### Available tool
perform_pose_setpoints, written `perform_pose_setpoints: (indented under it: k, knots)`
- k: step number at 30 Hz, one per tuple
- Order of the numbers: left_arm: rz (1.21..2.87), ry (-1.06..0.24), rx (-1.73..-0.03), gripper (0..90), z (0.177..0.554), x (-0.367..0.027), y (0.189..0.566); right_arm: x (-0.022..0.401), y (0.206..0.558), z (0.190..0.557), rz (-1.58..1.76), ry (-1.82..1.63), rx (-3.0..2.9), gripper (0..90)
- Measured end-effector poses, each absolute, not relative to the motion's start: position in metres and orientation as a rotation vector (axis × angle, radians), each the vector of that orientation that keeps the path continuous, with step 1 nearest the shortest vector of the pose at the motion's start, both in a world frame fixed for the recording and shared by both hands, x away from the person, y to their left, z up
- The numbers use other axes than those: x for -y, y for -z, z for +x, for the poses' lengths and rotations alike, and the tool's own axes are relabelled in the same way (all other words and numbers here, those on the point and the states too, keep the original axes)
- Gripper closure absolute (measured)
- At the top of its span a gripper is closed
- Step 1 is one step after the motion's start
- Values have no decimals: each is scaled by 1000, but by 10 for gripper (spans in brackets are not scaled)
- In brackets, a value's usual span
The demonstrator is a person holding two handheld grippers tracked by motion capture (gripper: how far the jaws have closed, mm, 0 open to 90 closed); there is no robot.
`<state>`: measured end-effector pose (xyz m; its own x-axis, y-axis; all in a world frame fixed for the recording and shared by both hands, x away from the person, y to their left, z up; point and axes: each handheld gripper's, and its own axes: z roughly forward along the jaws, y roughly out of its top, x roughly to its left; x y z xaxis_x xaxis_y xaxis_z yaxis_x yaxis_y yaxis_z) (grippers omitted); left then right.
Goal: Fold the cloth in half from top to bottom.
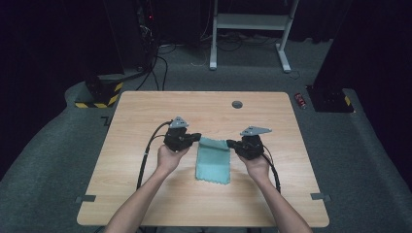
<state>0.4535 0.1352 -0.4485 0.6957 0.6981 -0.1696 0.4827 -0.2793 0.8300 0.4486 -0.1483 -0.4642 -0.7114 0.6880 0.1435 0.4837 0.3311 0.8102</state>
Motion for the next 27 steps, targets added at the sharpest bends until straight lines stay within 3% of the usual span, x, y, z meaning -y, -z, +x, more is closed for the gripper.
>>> perform_pose_setpoints:
  k: [27]
  knots:
    - [1981, -263, -893, 896, 439, -134, 462, 152, 473, 434, 1061, -1337, -2397, 899]
